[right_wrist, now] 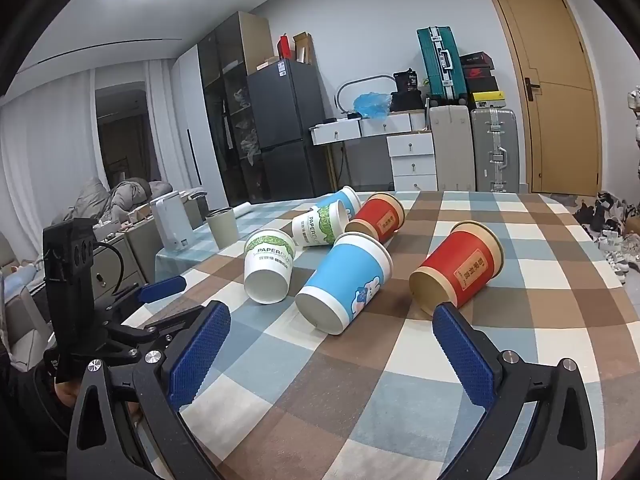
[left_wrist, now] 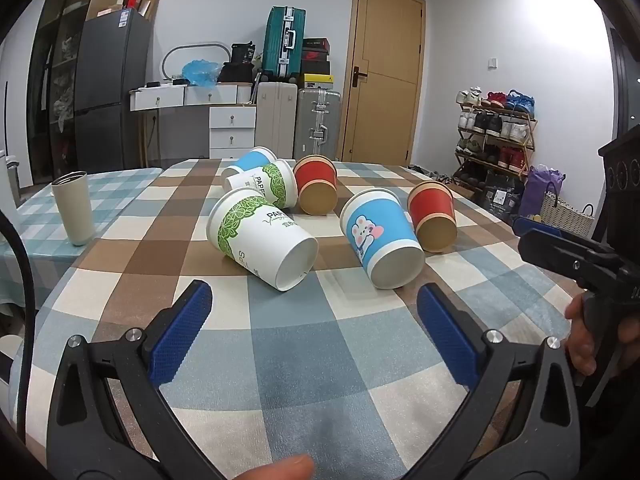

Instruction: Flip cup upright

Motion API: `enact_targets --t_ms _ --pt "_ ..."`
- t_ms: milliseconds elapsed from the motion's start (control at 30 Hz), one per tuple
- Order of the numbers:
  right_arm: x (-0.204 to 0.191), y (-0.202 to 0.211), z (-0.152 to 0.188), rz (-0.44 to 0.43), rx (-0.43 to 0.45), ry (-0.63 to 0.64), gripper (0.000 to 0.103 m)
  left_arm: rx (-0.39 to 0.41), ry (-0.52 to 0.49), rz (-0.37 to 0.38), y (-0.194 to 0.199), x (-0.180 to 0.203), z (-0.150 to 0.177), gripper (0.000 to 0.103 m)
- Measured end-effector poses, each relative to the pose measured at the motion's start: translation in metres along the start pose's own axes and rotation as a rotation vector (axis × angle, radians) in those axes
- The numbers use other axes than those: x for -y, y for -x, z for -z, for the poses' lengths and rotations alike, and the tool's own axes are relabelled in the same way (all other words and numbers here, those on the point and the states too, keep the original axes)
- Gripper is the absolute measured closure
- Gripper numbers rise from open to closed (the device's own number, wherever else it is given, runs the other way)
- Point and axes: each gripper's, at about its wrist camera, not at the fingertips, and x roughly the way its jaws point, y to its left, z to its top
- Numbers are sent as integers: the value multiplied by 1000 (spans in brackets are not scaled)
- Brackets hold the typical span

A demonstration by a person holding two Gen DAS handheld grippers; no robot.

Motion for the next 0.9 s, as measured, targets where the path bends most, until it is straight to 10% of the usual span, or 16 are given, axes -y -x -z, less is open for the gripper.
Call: enact_targets --t_ms 900 --pt "1 -3 3 -15 -11 5 0 16 -11 1 5 7 -3 1"
